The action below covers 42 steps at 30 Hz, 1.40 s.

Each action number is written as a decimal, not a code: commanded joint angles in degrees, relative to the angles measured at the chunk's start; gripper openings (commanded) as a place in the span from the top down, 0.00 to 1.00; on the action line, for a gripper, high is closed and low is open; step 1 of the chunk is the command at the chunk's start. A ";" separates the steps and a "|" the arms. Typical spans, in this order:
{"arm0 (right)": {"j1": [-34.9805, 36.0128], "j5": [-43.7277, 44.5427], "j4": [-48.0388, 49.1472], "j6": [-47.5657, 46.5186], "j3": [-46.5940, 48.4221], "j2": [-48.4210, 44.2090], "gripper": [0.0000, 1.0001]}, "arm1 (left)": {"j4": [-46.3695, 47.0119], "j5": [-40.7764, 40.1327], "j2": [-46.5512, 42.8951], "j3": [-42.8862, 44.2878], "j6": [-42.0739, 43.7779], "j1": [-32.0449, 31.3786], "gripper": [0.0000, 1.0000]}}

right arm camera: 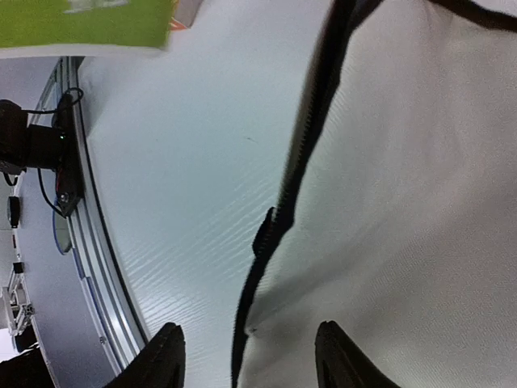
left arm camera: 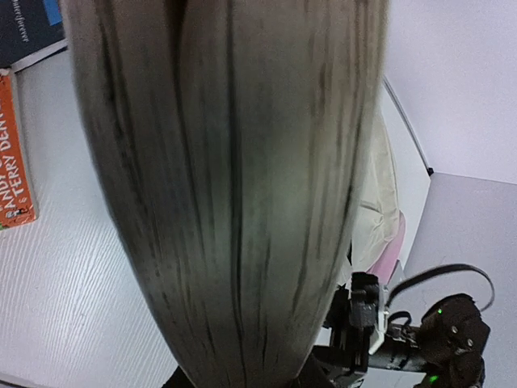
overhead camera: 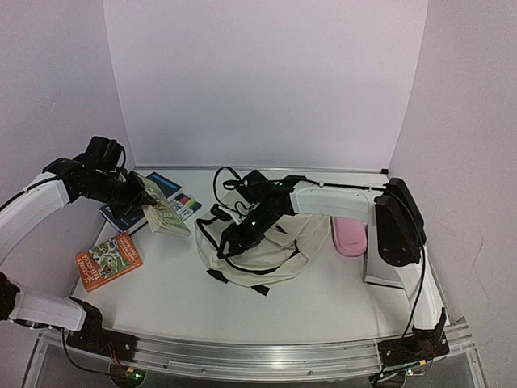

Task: Pack the student bag
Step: Adjust the student bag at the center of the board.

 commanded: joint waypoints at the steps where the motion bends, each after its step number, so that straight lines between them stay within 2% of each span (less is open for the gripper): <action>1: -0.32 0.78 1.70 2.13 3.48 2.05 0.53 | 0.62 -2.52 -6.56 -0.75 -2.77 0.21 1.00; 4: -0.28 1.03 1.81 2.33 4.67 2.90 0.73 | -0.65 -3.16 -8.48 -1.47 -3.45 0.25 1.00; 6: -0.32 0.63 1.78 2.66 5.31 2.55 0.82 | -1.45 -3.16 -9.47 -1.83 -3.77 0.26 1.00; 10: -0.41 -2.31 1.78 3.52 5.98 0.60 0.90 | -2.49 -2.41 -11.27 -3.02 -4.23 0.26 1.00; 15: -1.61 -4.00 1.69 4.39 6.14 -1.55 0.93 | -2.57 -1.77 -13.84 -4.51 -4.74 0.25 1.00; 18: -2.83 -4.09 1.52 4.80 6.35 -2.17 1.00 | -2.42 -0.78 -14.09 -4.48 -4.15 0.26 1.00; 23: -5.30 -5.38 1.88 6.84 8.61 -4.06 1.00 | 2.23 4.35 -14.23 -5.35 -2.86 0.13 1.00; 32: -8.01 -7.12 6.82 14.36 16.09 -6.08 1.00 | 20.88 13.61 -14.71 -11.73 -4.97 0.09 1.00; 37: -9.13 -6.30 10.95 18.28 18.23 -6.62 1.00 | 30.14 16.63 -11.61 -15.89 -7.50 -0.11 1.00; 42: -9.41 -8.03 13.88 19.77 18.53 -7.14 1.00 | 40.71 15.71 -8.38 -21.21 -10.01 -0.84 1.00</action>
